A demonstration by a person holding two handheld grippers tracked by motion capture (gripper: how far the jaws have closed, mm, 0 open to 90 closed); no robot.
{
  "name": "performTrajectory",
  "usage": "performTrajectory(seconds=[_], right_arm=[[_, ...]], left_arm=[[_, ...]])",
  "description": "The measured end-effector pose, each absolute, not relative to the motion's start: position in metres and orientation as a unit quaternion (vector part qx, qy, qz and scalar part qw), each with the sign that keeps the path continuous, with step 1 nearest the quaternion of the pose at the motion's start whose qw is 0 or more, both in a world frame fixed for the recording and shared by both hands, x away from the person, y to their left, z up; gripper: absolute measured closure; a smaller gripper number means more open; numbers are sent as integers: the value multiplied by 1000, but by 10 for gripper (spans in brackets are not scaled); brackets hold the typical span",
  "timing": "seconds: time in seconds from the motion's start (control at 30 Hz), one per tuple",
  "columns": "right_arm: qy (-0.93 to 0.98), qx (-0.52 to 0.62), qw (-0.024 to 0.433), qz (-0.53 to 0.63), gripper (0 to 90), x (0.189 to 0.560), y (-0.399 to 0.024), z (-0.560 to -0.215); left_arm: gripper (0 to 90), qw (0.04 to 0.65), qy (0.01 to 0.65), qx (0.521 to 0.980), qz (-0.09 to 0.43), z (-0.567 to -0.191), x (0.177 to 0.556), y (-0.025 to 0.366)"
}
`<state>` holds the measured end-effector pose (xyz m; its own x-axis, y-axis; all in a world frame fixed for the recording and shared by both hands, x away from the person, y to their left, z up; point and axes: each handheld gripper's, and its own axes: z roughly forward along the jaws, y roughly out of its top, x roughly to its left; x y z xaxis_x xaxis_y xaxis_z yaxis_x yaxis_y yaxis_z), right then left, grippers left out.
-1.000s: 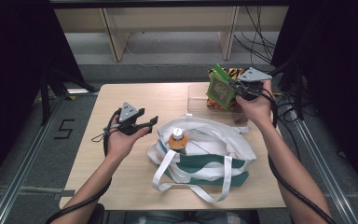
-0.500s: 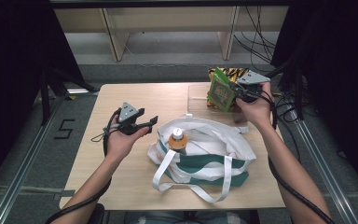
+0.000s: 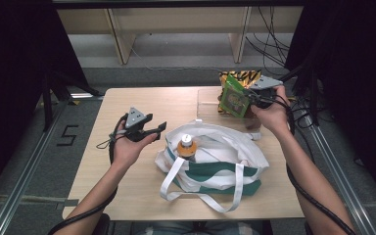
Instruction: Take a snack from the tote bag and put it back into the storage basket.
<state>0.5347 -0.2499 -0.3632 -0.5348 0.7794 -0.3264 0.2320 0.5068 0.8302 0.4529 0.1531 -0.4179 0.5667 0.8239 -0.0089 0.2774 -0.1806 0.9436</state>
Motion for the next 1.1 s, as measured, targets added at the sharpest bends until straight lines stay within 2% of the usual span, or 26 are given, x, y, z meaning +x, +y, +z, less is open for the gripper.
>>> performTrajectory(seconds=[0.4,0.93,1.1], right_arm=[[808,329,348,343,900,533,-253,-381],[809,331,353,334,900,527,-262,-368],[816,331,345,325,900,527,-257,-380]], left_arm=[[355,512,381,723,265,-419,453,152],[355,515,379,723,263,-419,453,151],[355,512,380,724,264,-420,453,151]])
